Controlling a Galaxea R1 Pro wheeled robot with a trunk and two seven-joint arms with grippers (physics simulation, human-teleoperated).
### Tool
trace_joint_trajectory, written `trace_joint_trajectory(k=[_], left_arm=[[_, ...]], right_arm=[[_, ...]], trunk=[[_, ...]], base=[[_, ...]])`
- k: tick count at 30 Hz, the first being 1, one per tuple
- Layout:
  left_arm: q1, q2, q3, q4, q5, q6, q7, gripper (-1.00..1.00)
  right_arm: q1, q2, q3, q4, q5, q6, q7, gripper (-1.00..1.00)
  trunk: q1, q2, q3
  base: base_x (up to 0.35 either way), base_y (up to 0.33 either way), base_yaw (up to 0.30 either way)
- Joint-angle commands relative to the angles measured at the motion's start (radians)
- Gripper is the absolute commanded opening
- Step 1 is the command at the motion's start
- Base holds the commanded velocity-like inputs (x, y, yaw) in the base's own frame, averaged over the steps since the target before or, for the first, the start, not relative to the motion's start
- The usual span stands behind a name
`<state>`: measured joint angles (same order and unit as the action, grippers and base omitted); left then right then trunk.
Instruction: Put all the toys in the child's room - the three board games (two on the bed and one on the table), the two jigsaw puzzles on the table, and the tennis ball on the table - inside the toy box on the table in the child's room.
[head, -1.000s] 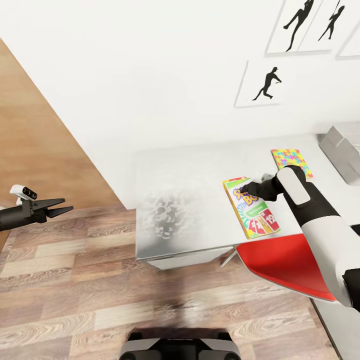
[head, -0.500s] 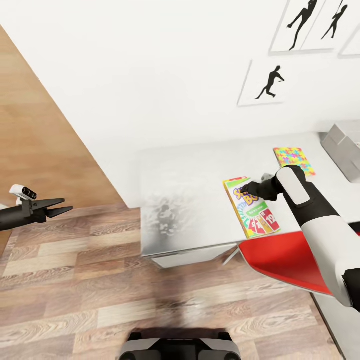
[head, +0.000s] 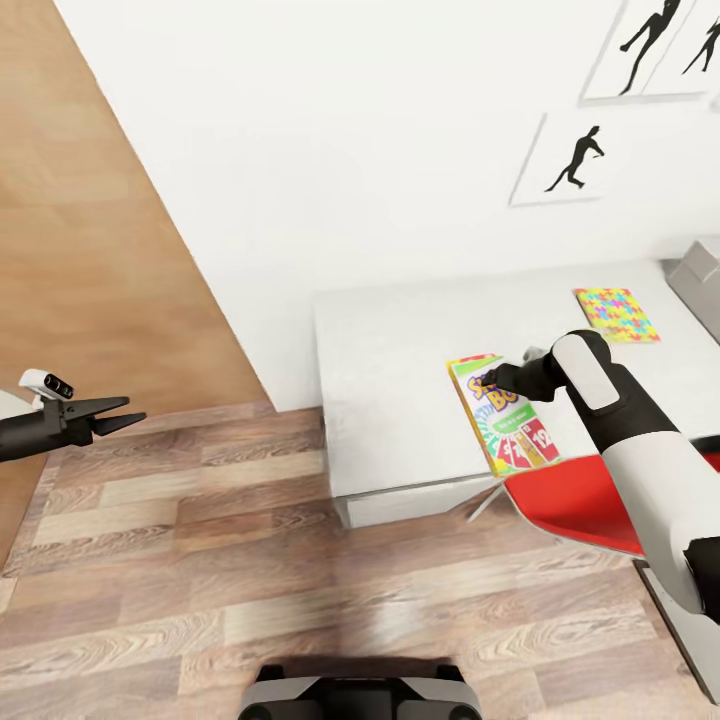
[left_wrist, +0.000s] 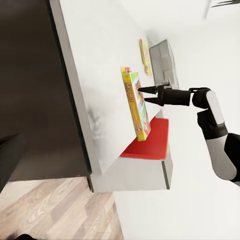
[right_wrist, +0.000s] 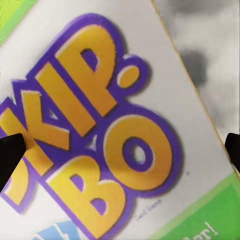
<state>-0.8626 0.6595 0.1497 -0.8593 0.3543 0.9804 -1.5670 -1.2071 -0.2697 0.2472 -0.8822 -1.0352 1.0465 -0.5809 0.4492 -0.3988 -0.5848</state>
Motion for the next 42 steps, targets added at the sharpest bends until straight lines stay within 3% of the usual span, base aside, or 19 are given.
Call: trace_joint_trajectory(k=[1,42], left_arm=[[-0.001,0.000,-0.001,0.000,0.000,0.011,-0.004,1.00],[-0.001,0.000,-0.001,0.000,0.000,0.011,-0.004,1.00]], right_arm=[[0.000,0.000,0.004,0.082,-0.039,0.001,-0.008,1.00],[0.000,-0.002,0.005,0.081,-0.038,0.001,-0.008,1.00]], trunk=[[0.001,-0.001,-0.002],[0.001,-0.001,-0.002]], base=[[-0.048,0.282,0.000],[-0.002,0.275,0.000]])
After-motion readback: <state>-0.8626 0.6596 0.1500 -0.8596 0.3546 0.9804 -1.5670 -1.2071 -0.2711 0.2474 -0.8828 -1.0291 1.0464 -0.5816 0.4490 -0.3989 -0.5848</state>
